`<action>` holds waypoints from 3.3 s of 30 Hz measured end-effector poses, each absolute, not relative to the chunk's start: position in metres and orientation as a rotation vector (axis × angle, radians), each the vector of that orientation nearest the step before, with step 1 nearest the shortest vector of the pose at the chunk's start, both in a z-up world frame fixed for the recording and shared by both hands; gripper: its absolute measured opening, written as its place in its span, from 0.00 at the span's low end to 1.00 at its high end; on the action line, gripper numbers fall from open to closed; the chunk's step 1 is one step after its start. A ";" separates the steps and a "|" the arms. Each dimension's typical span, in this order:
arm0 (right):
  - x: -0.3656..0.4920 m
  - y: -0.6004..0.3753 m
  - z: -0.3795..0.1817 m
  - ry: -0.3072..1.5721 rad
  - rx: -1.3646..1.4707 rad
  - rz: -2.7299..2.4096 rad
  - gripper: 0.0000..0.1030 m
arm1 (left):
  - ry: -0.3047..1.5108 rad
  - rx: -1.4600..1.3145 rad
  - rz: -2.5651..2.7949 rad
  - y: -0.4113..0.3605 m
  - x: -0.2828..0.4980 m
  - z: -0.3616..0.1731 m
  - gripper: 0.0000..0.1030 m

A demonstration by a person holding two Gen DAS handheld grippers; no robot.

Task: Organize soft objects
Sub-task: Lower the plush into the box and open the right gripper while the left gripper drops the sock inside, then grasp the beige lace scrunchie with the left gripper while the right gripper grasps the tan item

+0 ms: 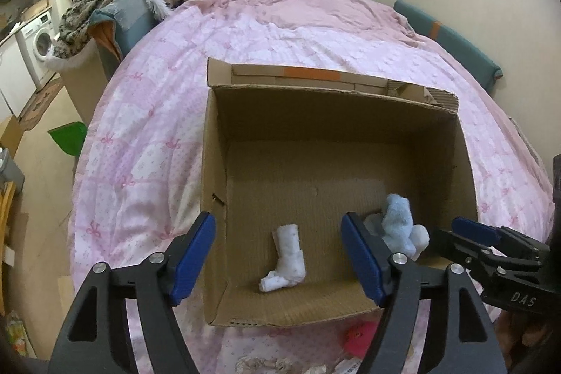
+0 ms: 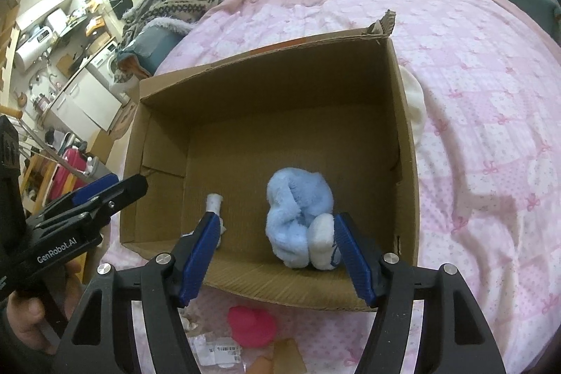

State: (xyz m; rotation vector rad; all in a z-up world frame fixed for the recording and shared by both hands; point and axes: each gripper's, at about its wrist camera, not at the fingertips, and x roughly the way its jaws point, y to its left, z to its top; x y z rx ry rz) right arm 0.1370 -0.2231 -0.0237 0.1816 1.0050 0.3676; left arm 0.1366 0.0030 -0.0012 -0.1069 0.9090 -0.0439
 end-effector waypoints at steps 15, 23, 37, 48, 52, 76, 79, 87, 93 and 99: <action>0.118 -0.233 -0.011 0.979 0.208 0.339 0.69 | 0.891 -0.118 -0.004 0.022 0.102 0.025 0.70; 0.097 -0.233 -0.007 0.983 0.198 0.333 0.69 | 0.928 -0.103 0.029 0.030 0.077 0.020 0.70; 0.065 -0.227 -0.016 1.027 0.190 0.323 0.69 | 1.100 -0.170 0.097 0.056 0.052 -0.012 0.70; 0.065 -0.243 -0.035 1.093 0.226 0.258 0.69 | 1.496 -0.315 0.046 0.048 0.051 -0.101 0.70; 0.069 -0.242 -0.043 1.118 0.227 0.253 0.69 | 1.527 -0.389 0.018 0.048 0.050 -0.112 0.70; 0.074 -0.243 -0.047 1.143 0.248 0.246 0.69 | 1.489 -0.403 0.060 0.048 0.063 -0.118 0.06; 0.073 -0.243 -0.047 1.142 0.243 0.243 0.69 | 1.454 -0.376 0.074 0.055 0.058 -0.106 0.09; 0.073 -0.240 -0.049 1.150 0.232 0.242 0.69 | 1.437 -0.333 0.077 0.047 0.060 -0.108 0.64; 0.074 -0.240 -0.051 1.160 0.230 0.241 0.69 | 1.517 -0.298 0.044 0.026 0.064 -0.131 0.56; 0.081 -0.243 -0.087 1.357 0.319 0.274 0.69 | 1.525 -0.267 0.035 0.008 0.069 -0.139 0.32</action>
